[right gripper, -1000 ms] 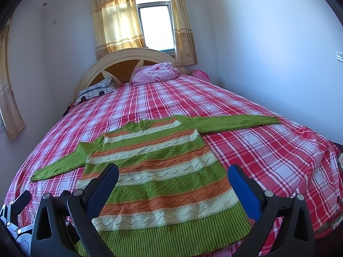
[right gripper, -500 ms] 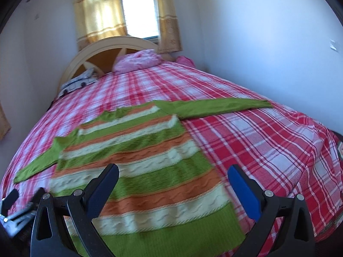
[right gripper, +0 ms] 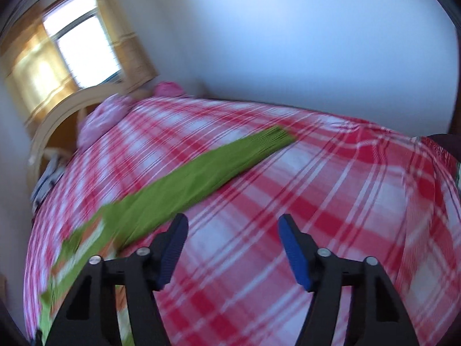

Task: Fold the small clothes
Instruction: 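Reach the right tool to the green sleeve cuff and close on it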

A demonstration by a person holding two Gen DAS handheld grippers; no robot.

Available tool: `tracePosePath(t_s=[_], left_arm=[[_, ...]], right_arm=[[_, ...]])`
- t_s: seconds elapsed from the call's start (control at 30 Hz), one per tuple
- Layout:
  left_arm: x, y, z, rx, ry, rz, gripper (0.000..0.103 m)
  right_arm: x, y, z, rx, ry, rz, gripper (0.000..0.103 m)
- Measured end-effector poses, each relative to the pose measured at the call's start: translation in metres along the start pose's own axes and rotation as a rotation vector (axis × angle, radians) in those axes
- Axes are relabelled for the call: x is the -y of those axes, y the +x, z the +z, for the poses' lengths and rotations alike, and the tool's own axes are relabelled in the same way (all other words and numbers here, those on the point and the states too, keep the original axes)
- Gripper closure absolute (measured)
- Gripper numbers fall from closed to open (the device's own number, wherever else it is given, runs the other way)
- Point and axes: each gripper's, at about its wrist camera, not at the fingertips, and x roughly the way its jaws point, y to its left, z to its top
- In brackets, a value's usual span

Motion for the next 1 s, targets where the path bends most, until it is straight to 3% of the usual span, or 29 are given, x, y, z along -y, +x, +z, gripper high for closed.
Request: tracePosePath(t_s=[0.17, 0.27, 0.4, 0.6, 0.63, 0.7, 0.93, 1.0], left_arm=[[0.003, 0.036, -0.004, -0.051, -0.062, 0.023, 0.000], [0.006, 0.055, -0.007, -0.107, -0.056, 0.031, 0.000], [0.003, 0.073, -0.011, -0.210, -0.080, 0.010, 0.000], [-0.008, 0.072, -0.016, -0.224, -0.142, -0.036, 0.000], [-0.007, 0.072, -0.017, -0.223, -0.139, -0.034, 0.000], [-0.004, 0.072, -0.017, -0.228, -0.130, -0.025, 0.000], [-0.007, 0.077, -0.015, -0.230, -0.138, -0.031, 0.000], [-0.007, 0.077, -0.015, -0.229, -0.139, -0.032, 0.000]], right_arm=[[0.052, 0.063, 0.055, -0.040, 0.177, -0.029, 0.038], [0.071, 0.101, 0.073, -0.076, 0.266, -0.037, 0.048], [0.070, 0.142, 0.085, -0.116, 0.275, -0.055, 0.049], [0.052, 0.173, 0.093, -0.101, 0.235, -0.131, 0.050], [0.048, 0.176, 0.093, -0.101, 0.214, -0.146, 0.053], [0.042, 0.184, 0.095, -0.115, 0.148, -0.185, 0.078], [0.046, 0.181, 0.097, -0.106, 0.101, -0.169, 0.097], [0.043, 0.170, 0.100, -0.083, 0.116, -0.144, 0.098]])
